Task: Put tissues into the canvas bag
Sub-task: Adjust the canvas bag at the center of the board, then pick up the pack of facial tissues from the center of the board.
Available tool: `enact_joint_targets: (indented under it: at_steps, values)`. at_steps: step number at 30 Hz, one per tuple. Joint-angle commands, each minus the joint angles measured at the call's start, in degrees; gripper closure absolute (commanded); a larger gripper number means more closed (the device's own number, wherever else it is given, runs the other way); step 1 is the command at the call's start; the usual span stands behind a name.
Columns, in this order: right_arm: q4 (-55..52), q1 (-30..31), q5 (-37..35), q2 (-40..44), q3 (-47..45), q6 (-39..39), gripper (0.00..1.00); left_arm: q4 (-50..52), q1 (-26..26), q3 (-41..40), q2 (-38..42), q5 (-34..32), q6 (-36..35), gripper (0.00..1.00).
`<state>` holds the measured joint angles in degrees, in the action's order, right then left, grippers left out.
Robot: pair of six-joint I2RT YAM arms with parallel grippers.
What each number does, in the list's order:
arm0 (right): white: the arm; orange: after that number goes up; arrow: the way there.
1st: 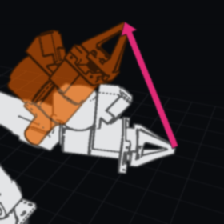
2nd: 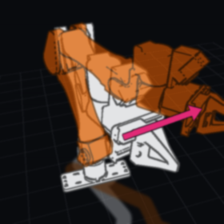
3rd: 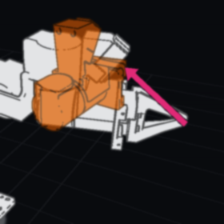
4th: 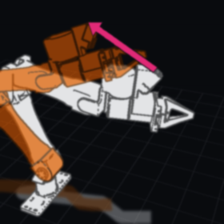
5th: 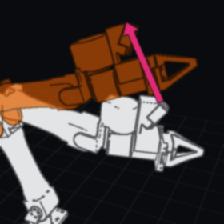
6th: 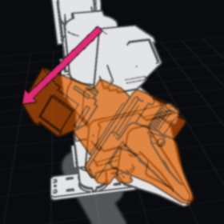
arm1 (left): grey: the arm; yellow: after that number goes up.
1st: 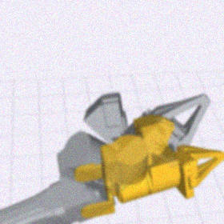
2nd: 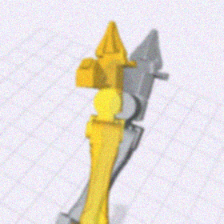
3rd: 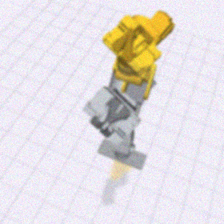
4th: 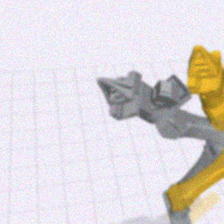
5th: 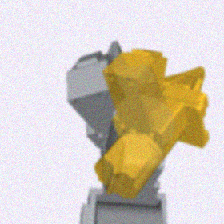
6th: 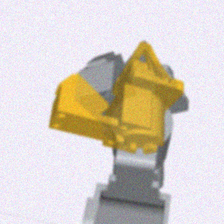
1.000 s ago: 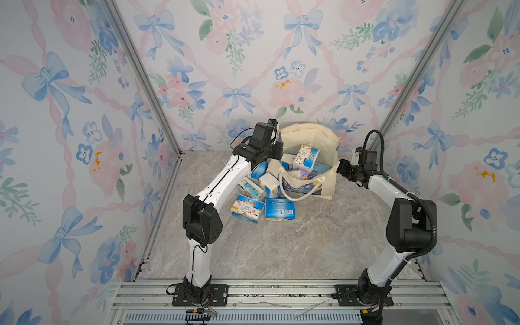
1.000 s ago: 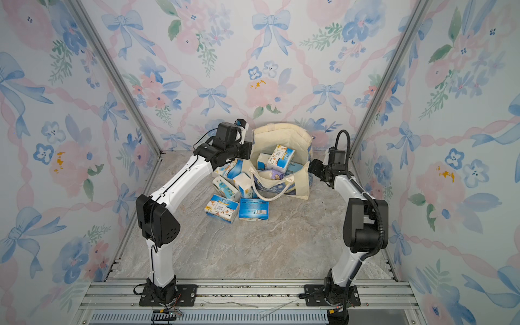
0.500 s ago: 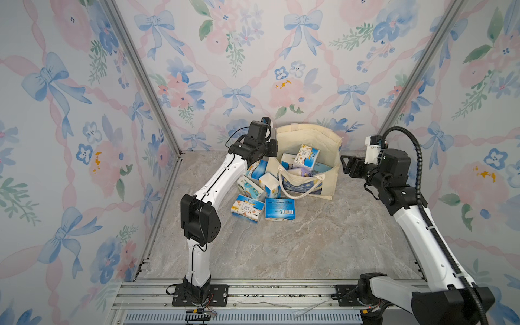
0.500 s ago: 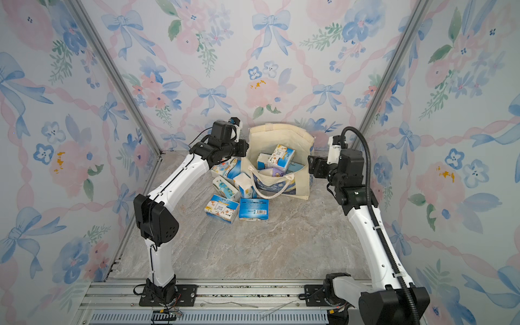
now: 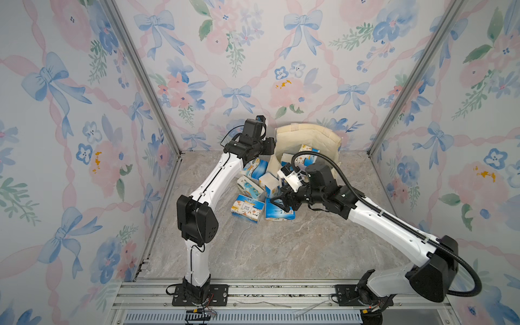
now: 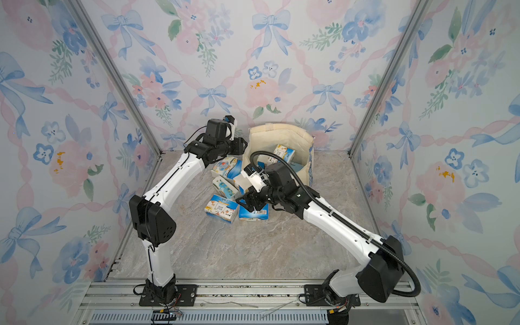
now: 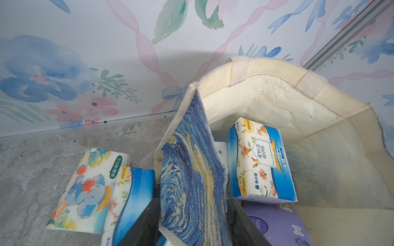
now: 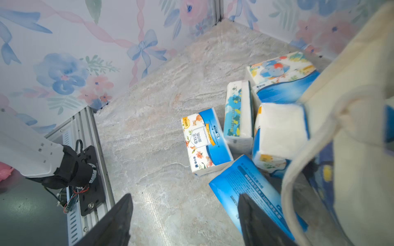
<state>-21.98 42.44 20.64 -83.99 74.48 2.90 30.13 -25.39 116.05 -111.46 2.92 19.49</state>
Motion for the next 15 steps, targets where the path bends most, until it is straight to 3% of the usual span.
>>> enact_joint_targets:
  at_steps: [1,11,15]
  values:
    - [-2.94,1.66,-2.01,-5.01,5.06,-2.77,0.22,-0.42,0.56,-3.00,8.20,-4.66,-1.55,0.46]
    - [-8.79,4.32,-19.35,-23.43,20.98,-6.58,0.21,-3.31,0.78,-27.23,25.38,-11.26,-0.52,0.44]
    - [-11.49,3.72,-25.94,-29.68,28.10,-7.11,0.20,-5.11,2.30,-34.95,30.23,-10.52,0.26,0.44]
